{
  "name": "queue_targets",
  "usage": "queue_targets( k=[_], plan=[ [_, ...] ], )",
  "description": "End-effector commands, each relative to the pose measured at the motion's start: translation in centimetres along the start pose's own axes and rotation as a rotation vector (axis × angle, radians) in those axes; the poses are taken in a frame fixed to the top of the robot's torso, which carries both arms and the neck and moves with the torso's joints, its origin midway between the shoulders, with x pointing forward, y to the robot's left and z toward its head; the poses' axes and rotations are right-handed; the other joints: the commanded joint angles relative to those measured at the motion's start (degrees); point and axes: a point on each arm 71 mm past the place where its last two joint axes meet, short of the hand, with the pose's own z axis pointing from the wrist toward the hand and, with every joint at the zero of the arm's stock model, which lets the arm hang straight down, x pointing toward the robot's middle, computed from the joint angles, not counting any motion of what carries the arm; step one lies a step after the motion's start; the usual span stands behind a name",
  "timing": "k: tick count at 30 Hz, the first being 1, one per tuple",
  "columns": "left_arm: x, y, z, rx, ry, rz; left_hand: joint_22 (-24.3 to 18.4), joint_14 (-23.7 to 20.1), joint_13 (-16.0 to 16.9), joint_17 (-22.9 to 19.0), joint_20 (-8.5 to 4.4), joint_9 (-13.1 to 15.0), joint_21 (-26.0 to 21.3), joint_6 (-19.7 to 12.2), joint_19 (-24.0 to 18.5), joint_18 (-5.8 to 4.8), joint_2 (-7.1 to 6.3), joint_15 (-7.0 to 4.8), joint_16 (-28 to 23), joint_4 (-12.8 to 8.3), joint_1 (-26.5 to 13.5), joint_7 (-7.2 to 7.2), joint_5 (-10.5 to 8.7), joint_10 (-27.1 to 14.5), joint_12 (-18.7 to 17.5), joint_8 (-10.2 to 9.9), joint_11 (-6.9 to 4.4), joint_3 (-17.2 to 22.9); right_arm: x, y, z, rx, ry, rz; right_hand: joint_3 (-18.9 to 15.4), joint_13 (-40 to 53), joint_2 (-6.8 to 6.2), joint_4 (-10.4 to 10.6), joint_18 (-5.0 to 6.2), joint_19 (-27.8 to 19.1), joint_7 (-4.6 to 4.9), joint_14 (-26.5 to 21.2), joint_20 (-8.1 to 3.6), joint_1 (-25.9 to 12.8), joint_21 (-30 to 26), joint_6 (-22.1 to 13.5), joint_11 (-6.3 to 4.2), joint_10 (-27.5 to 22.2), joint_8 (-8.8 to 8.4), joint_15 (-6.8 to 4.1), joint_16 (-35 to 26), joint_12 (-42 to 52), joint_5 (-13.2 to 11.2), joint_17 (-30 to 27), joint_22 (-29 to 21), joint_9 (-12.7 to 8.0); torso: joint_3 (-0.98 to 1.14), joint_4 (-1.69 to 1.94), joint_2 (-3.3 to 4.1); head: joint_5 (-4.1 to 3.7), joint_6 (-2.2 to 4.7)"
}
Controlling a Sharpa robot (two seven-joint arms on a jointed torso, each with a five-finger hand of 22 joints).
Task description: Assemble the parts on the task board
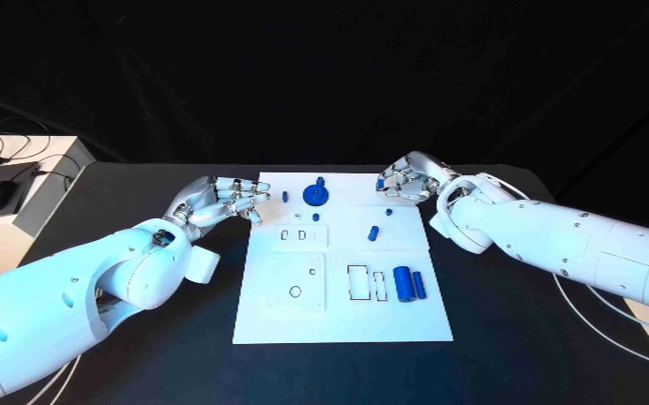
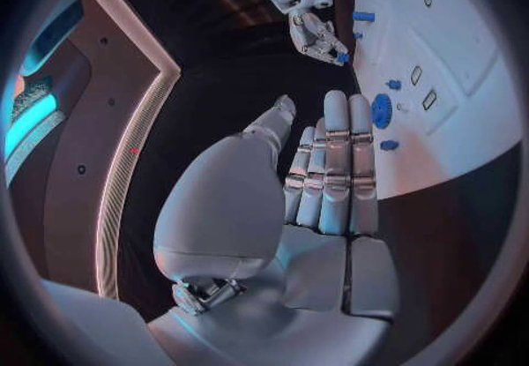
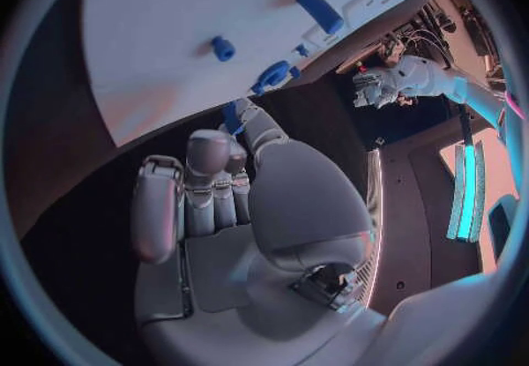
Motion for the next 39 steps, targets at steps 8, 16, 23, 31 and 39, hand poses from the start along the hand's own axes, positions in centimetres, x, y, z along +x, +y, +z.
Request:
queue_targets(
  k=[8,16,23,31,39],
  plan=[
    [0.1,-0.1,0.0,0.008,0.010,0.000,-0.1,-0.3,0.0,-0.1,-0.14,0.1,0.2,0.0,-0.2,0.37,0.05,0.13,-0.2,-0.2,0.5,0.20,-0.15,-0.1,-0.3,-0.2,-0.07,-0.2,2.5,5.1,-0.4,0.023,0.022,-0.048,-0.1,0.2,0.13,0.5,-0.87,5.2,0.64,0.0,-0.55,-0.5,-0.3,1.4,0.00,0.4,0.16,-0.51,-0.3,-0.2,0.4,0.0,10.0,0.1,-0.01,-0.09,-0.41,0.77,-0.45],
    [0.1,-0.1,0.0,0.008,0.011,-0.001,-0.1,-0.3,0.0,-0.1,-0.14,0.1,0.2,0.0,-0.2,0.37,0.05,0.13,-0.2,-0.2,0.5,0.20,-0.15,-0.1,-0.3,-0.2,-0.07,-0.2,4.1,7.7,-0.6,0.010,0.054,-0.047,-0.1,0.2,0.09,0.6,-0.87,5.2,0.65,0.0,-0.58,-0.5,-0.4,1.4,-0.01,0.4,0.14,-0.52,-0.4,-0.3,0.4,-0.1,9.9,0.1,-0.10,-0.02,-0.35,1.69,-0.79],
    [0.2,-0.2,-0.1,0.008,0.012,-0.001,-0.1,-0.3,0.0,-0.1,-0.14,0.1,0.2,0.0,-0.2,0.37,0.05,0.13,-0.2,-0.2,0.5,0.20,-0.15,-0.1,-0.3,-0.2,-0.07,-0.2,5.0,8.9,-0.7,-0.001,0.077,-0.043,-0.1,0.2,0.09,0.6,-0.87,5.2,0.65,0.0,-0.58,-0.5,-0.4,1.4,-0.01,0.4,0.14,-0.52,-0.4,-0.3,0.4,-0.1,9.9,0.1,-0.04,-0.14,-0.29,2.25,-1.04],
    [0.2,-0.2,-0.1,0.004,0.008,0.001,-0.2,-0.3,0.0,-0.1,-0.15,0.1,0.3,0.0,-0.2,0.38,0.05,0.13,-0.2,-0.1,0.5,0.24,-0.15,-0.1,-0.3,-0.2,-0.07,-0.2,6.4,10.3,-0.9,-0.012,0.136,-0.052,0.0,0.3,0.07,0.6,-0.89,5.2,0.65,0.0,-0.62,-0.6,-0.4,1.4,-0.02,0.4,0.11,-0.54,-0.4,-0.3,0.4,-0.1,9.9,0.1,0.02,-0.13,-0.25,2.65,-1.41],
    [0.3,-0.2,-0.1,0.004,0.010,0.000,-0.2,-0.3,0.0,-0.1,-0.15,0.1,0.3,0.0,-0.2,0.38,0.05,0.13,-0.2,-0.1,0.5,0.24,-0.15,-0.1,-0.3,-0.2,-0.07,-0.2,8.3,11.2,-1.1,0.000,0.188,-0.082,0.0,0.3,0.10,0.8,-0.91,5.2,0.67,0.0,-0.62,-0.8,-0.4,1.4,-0.01,0.4,0.08,-0.53,-0.4,-0.3,0.5,-0.2,9.8,0.1,-0.02,-0.02,-0.29,2.65,-1.86]
  ],
)
